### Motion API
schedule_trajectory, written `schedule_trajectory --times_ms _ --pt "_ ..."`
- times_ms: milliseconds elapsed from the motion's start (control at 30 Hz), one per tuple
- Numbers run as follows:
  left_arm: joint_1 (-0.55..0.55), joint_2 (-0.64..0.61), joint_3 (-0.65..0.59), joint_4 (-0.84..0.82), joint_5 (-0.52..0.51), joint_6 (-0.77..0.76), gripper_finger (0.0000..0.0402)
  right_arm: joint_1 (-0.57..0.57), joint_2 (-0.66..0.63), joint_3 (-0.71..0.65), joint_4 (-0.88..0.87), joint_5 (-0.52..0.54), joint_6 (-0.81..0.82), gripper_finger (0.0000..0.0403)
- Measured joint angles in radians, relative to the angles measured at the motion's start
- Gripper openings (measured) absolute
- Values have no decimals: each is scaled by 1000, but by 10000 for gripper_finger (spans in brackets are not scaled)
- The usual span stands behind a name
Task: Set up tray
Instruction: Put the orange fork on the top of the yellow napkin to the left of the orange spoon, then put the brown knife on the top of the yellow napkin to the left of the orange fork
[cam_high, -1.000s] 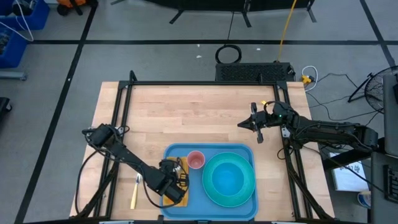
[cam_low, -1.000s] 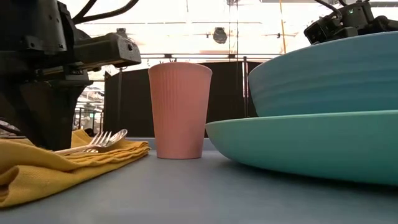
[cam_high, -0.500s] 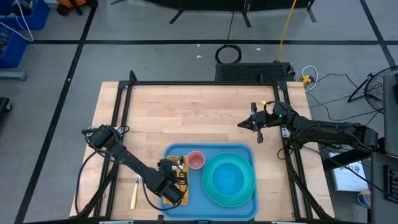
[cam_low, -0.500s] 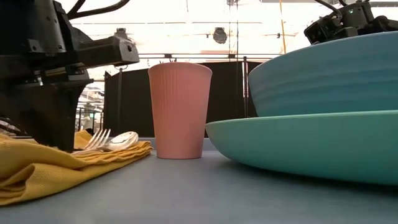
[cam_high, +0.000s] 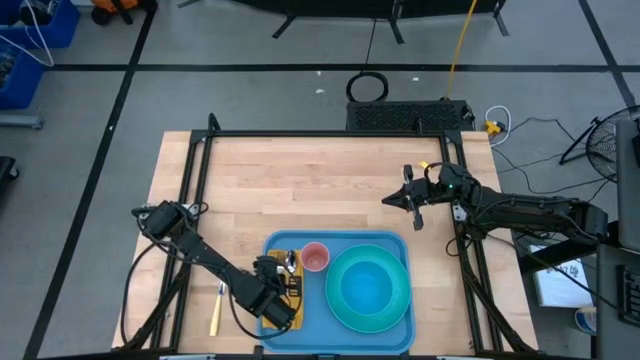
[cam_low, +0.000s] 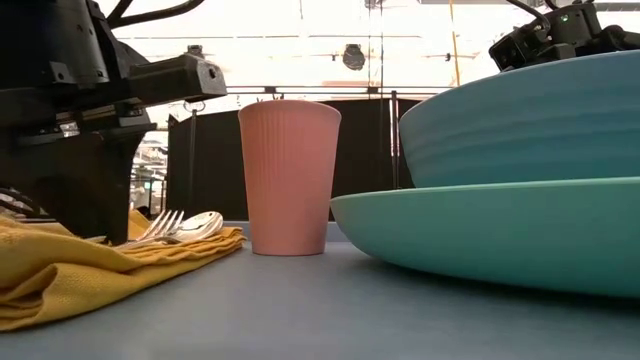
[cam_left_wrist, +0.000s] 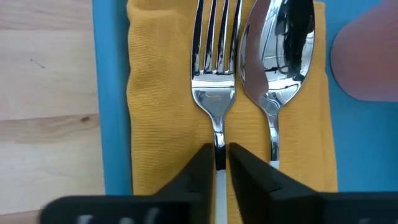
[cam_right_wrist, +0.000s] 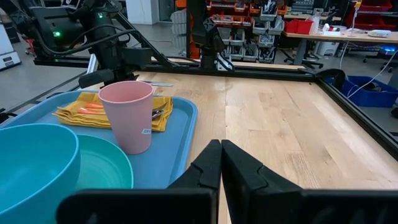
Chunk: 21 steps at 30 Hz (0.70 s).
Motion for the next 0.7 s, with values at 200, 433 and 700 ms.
schedule_trajectory --times_ms 200,433,700 --pt "0 0 0 1 10 -1 123 0 0 0 0 0 0 4" --pt "0 -37 1 -7 25 91 158 0 0 0 -1 0 3 4" --pt "-29 -192 3 -66 143 213 165 0 0 0 -8 0 2 4"
